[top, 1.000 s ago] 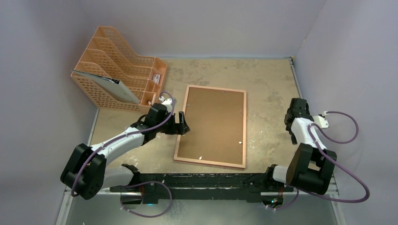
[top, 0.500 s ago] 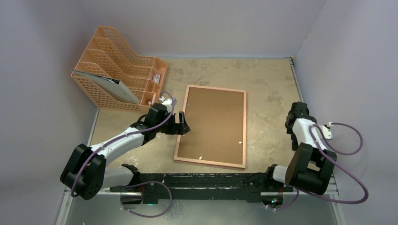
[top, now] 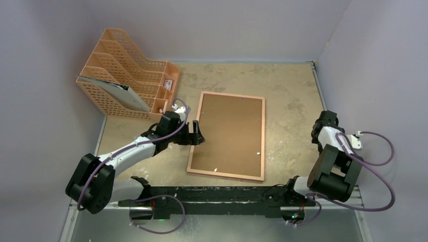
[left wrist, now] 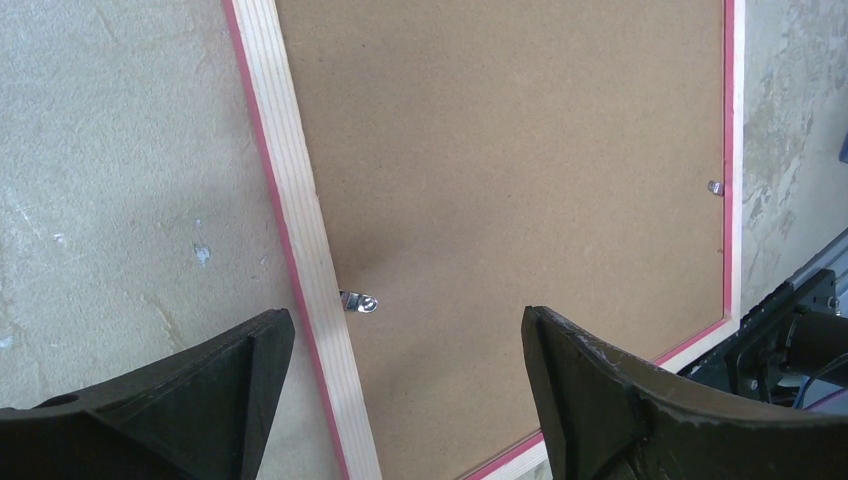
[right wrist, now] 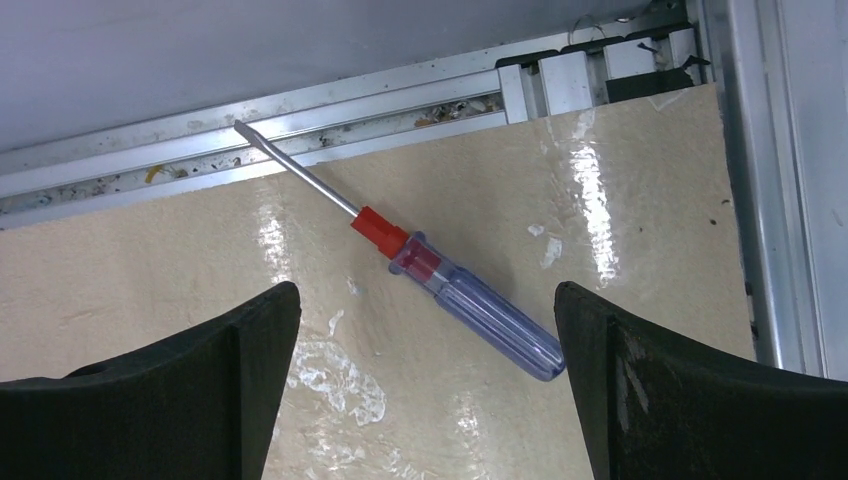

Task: Take the photo out of the frame
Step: Move the screwdriver to the center of the board.

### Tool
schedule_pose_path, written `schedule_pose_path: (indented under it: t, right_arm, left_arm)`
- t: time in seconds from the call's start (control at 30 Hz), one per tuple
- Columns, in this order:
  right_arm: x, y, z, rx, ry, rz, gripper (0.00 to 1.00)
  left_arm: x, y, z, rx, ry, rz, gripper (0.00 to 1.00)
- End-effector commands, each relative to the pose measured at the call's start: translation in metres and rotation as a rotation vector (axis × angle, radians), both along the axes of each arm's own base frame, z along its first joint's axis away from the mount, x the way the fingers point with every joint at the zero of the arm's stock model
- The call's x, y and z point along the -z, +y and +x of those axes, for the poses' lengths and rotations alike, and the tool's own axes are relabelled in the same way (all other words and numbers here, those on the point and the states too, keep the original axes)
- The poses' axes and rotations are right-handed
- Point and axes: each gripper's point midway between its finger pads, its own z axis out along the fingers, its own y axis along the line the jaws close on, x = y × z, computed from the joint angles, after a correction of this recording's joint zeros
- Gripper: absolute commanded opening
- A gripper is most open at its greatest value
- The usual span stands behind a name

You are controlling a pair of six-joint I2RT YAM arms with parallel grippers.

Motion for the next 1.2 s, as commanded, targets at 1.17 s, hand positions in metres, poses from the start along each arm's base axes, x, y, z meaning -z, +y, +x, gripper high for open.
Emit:
schedule_pose_path:
  t: [1.17]
  right_arm:
    - [0.040, 0.011, 0.022, -0.162, -0.033, 0.119, 0.72]
  left_arm:
    - [-0.018, -0.009, 0.010, 0.009, -0.046, -0.038, 0.88]
